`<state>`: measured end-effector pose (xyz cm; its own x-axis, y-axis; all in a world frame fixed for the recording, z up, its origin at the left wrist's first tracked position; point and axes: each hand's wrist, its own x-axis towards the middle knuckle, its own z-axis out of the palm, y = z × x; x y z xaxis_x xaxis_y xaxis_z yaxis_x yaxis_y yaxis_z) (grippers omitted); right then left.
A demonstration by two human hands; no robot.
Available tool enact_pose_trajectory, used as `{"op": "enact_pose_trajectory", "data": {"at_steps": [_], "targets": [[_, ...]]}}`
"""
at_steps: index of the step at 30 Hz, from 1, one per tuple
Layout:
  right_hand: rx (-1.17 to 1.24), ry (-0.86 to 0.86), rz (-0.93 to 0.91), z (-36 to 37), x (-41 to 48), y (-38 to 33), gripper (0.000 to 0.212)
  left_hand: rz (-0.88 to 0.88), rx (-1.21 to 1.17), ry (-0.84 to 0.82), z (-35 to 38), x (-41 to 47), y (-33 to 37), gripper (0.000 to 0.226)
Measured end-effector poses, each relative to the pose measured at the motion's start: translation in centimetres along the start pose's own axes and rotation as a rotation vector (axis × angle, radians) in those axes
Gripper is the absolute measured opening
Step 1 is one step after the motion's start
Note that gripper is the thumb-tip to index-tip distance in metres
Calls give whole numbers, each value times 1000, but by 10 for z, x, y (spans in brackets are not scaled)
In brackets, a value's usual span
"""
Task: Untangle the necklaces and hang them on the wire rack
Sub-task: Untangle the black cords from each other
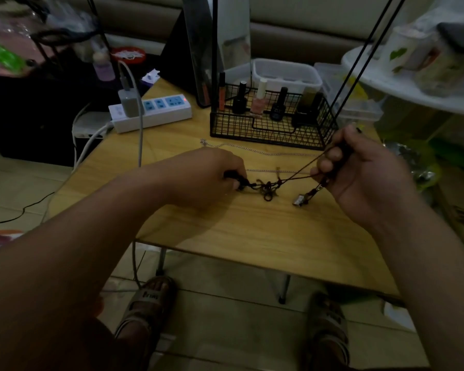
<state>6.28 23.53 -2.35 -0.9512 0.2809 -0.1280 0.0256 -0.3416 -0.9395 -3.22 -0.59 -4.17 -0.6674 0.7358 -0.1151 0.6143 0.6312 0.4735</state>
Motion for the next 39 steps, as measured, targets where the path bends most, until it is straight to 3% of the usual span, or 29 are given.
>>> {"op": "enact_pose_trajectory", "data": {"at_steps": [5,10,18,24,27,31,34,39], "targets": [[-112,127,49,-9,0,-2,32,-92,-66,23,-3,-2,5,14],[-452,114,77,-17,-3,5,31,-192,-281,107,-3,0,15,23],[-640,63,54,-13,-6,6,28,-235,-904,133,-11,6,28,21],[-455,-43,-16,-7,-7,-2,25,-95,-896,66,-13,0,31,10],[-563,-114,-49,0,-9,0,16,-42,-953,44,-12,1,34,16],[-745,-353,-18,14,-10,16,16,33,-1009,15,-9,3,34,22],[-830,-308,-31,17,-6,20,12,38,-1025,17,-11,3,29,23],[-799,-187,-10,10,-5,9,24,-46,-737,-7,-14,0,18,29]]}}
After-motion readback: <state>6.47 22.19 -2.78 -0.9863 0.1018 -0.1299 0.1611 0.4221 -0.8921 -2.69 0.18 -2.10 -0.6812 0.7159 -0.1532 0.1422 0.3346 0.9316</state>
